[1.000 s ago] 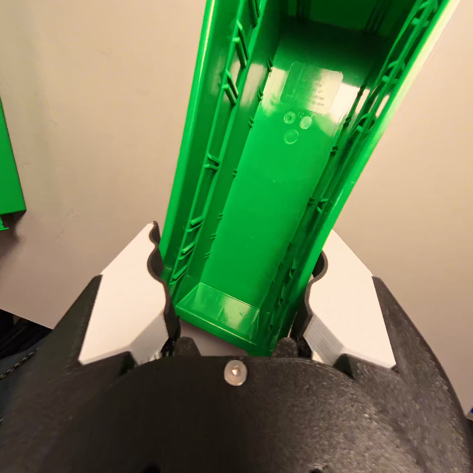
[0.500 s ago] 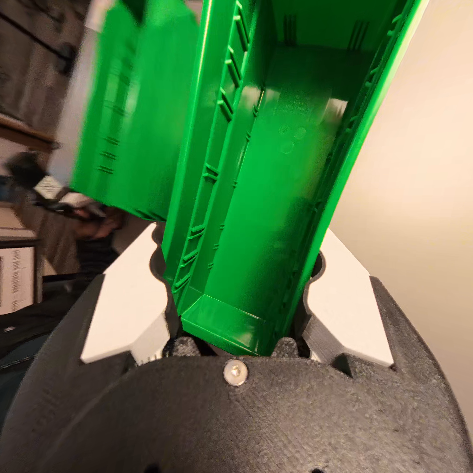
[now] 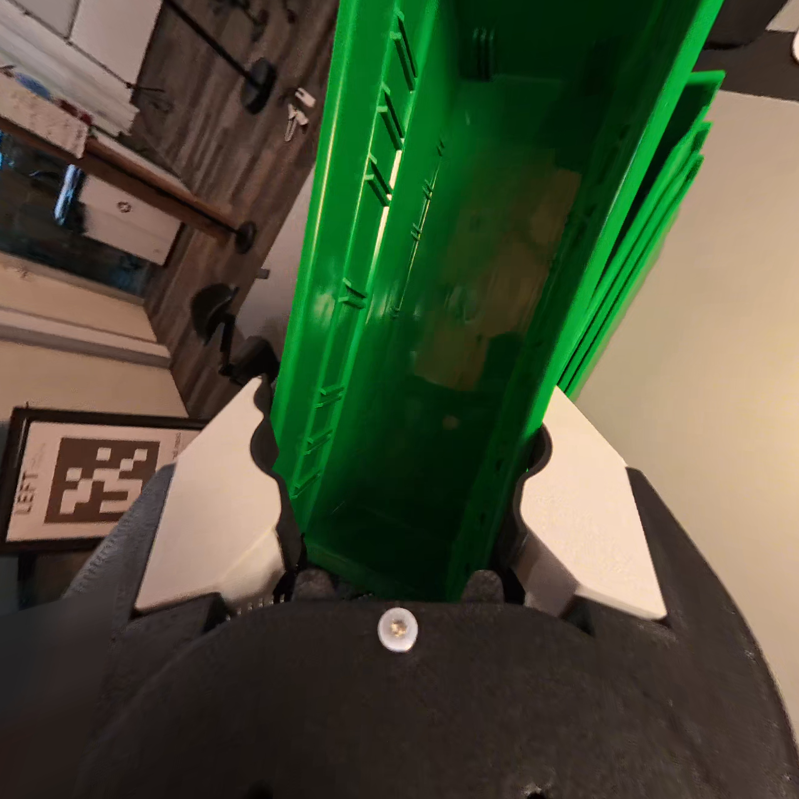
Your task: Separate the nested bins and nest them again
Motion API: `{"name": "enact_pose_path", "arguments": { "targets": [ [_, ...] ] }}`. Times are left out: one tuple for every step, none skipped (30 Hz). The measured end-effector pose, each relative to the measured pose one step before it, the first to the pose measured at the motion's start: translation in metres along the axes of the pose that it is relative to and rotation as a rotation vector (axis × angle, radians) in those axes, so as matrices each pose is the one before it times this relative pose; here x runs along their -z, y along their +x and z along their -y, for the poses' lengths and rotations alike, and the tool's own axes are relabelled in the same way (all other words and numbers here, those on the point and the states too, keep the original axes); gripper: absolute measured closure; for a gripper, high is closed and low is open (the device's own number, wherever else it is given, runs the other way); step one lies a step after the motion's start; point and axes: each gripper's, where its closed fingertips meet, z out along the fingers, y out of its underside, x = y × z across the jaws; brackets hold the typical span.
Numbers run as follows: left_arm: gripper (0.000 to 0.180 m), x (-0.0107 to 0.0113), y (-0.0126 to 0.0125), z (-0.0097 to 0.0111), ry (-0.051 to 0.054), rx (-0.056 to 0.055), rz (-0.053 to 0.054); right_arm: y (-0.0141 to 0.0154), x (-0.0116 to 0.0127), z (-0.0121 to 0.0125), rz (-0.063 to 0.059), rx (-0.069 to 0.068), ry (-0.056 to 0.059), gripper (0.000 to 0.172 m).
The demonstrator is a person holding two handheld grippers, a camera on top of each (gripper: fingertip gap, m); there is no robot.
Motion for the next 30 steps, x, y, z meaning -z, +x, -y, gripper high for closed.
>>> {"name": "enact_pose_path", "arguments": {
  "targets": [
    [0.087,0.00078,0.00041,0.00050,0.0042,0.0004,-0.0025,0.00432,-0.00695,0.00154,-0.0193,-0.0187,-0.0015,0.054],
    [0.087,0.00065,0.00023,0.00056,0.0043,0.0002,-0.0017,0.00466,-0.00658,0.00047,-0.0248,-0.0141,-0.0055,0.054],
    [0.087,0.00029,-0.00003,0.00037,0.0031,0.0003,-0.0005,0.00453,-0.00629,0.00031,-0.0250,-0.0150,-0.0043,0.053],
    [0.087,0.00014,0.00004,0.00013,0.0011,0.0001,-0.0001,0.00454,-0.00575,0.00006,-0.0264,-0.0122,-0.0028,0.053],
    [0.087,-0.00005,0.00004,-0.00002,-0.0006,-0.0004,0.0001,0.00440,-0.00526,-0.00050,-0.0318,-0.0036,-0.0045,0.052],
    [0.087,-0.00011,-0.00001,-0.00010,-0.0011,-0.0008,0.0005,0.00369,-0.00527,-0.00124,-0.0313,0.0000,-0.0058,0.051],
    [0.087,-0.00003,0.00010,-0.00005,0.0000,-0.0012,0.0004,0.00384,-0.00539,-0.00258,-0.0355,0.0089,-0.0149,0.050],
    [0.087,0.00006,0.00004,0.00010,0.0010,-0.0009,-0.0004,0.00321,-0.00529,-0.00345,-0.0383,0.0167,-0.0177,0.048],
    [0.087,0.00020,0.00017,0.00022,0.0016,-0.0001,-0.0013,0.00254,-0.00517,-0.00409,-0.0362,0.0139,-0.0196,0.046],
    [0.087,0.00024,0.00016,0.00034,0.0024,0.0003,-0.0012,0.00160,-0.00415,-0.00379,-0.0293,0.0108,-0.0184,0.043],
    [0.087,0.00031,0.00000,0.00042,0.0032,-0.0002,0.0001,-0.00050,-0.00213,-0.00206,-0.0168,0.0063,-0.0062,0.041],
    [0.087,0.00033,0.00002,0.00047,0.0034,-0.0006,0.0006,-0.00085,-0.00116,-0.00085,-0.0130,0.0079,0.0013,0.040],
    [0.087,0.00015,-0.00008,0.00041,0.0024,-0.0004,0.0008,-0.00051,-0.00105,-0.00076,-0.0111,0.0050,0.0018,0.039],
    [0.087,0.00006,-0.00017,0.00010,0.0010,-0.0001,0.0015,0.00051,-0.00189,-0.00137,-0.0123,0.0033,-0.0014,0.039],
    [0.087,-0.00006,-0.00023,-0.00008,-0.0005,-0.0004,0.0016,0.00051,-0.00303,-0.00214,-0.0087,0.0009,-0.0064,0.038],
    [0.087,-0.00007,0.00001,-0.00008,-0.0008,-0.0017,0.0014,0.00009,-0.00279,-0.00160,-0.0035,-0.0006,-0.0069,0.037],
    [0.087,0.00012,0.00047,0.00019,0.0017,-0.0043,0.0000,-0.00011,-0.00051,-0.00039,-0.0014,-0.0004,-0.0024,0.037],
    [0.087,0.00077,0.00106,0.00087,0.0069,-0.0078,-0.0019,-0.00162,0.00107,0.00074,0.0089,-0.0038,0.0089,0.037],
    [0.086,0.00119,0.00130,0.00165,0.0125,-0.0111,-0.0013,-0.00352,0.00240,0.00057,0.0221,-0.0063,0.0140,0.034],
    [0.086,0.00172,0.00112,0.00224,0.0167,-0.0137,0.0006,-0.00363,0.00400,0.00063,0.0213,0.0043,0.0224,0.031],
    [0.086,0.00199,0.00070,0.00290,0.0208,-0.0144,0.0034,-0.00360,0.00587,0.00125,0.0160,0.0171,0.0303,0.031],
    [0.086,0.00214,0.00000,0.00360,0.0253,-0.0137,0.0063,-0.00376,0.00726,0.00171,0.0161,0.0203,0.0385,0.031],
    [0.085,0.00241,0.00042,0.00410,0.0280,-0.0126,0.0040,-0.00473,0.00770,0.00184,0.0229,0.0184,0.0436,0.030],
    [0.084,0.00257,0.00197,0.00438,0.0285,-0.0127,-0.0049,-0.00617,0.00782,0.00113,0.0337,0.0170,0.0427,0.029],
    [0.084,0.00288,0.00404,0.00517,0.0293,-0.0127,-0.0128,-0.00593,0.00808,-0.00052,0.0350,0.0049,0.0401,0.028],
    [0.084,0.00314,0.00609,0.00616,0.0326,-0.0100,-0.0186,-0.00633,0.00873,-0.00119,0.0399,0.0008,0.0464,0.025],
    [0.084,0.00330,0.00861,0.00703,0.0368,-0.0021,-0.0270,-0.00733,0.00940,-0.00199,0.0479,0.0022,0.0536,0.025],
    [0.084,0.00303,0.01212,0.00785,0.0412,0.0080,-0.0399,-0.00734,0.01019,-0.00305,0.0518,-0.0052,0.0579,0.025],
    [0.084,0.00261,0.01461,0.00820,0.0464,0.0186,-0.0466,-0.00580,0.01065,-0.00366,0.0483,-0.0117,0.0632,0.024],
    [0.084,0.00189,0.01632,0.00783,0.0539,0.0251,-0.0480,-0.00482,0.01113,-0.00391,0.0488,-0.0146,0.0698,0.025]
  ]
}}
